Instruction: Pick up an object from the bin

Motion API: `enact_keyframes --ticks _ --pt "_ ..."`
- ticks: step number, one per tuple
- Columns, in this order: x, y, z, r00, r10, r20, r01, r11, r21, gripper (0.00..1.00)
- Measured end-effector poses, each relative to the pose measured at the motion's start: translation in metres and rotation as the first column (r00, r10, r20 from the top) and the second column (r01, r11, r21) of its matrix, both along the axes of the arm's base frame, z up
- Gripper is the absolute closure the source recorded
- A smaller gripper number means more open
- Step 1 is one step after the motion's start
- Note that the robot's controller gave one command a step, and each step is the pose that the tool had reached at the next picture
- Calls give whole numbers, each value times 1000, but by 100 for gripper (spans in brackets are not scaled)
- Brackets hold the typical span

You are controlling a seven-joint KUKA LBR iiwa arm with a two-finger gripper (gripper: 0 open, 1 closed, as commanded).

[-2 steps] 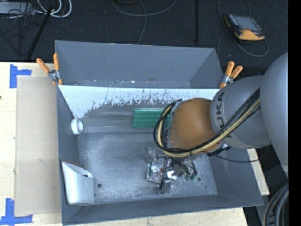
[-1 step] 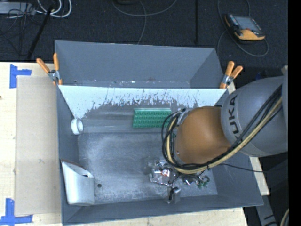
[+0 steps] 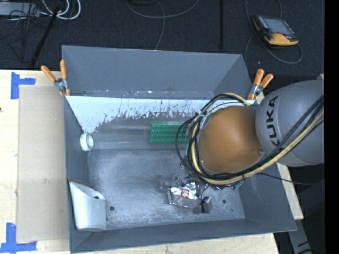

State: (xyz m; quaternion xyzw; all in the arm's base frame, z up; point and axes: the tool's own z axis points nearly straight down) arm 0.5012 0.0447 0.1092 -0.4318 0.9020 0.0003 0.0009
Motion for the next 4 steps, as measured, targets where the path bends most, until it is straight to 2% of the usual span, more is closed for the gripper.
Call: enact_keyframes --ticks 1,2,3,4 --pt "38 0 -41 990 144 -2 -144 990 0 0" --pt "37 1 -41 991 137 -3 -137 991 2 0" --pt "38 0 -41 991 136 -3 -136 991 2 100" --pt "38 2 10 992 130 2 -130 992 0 100"
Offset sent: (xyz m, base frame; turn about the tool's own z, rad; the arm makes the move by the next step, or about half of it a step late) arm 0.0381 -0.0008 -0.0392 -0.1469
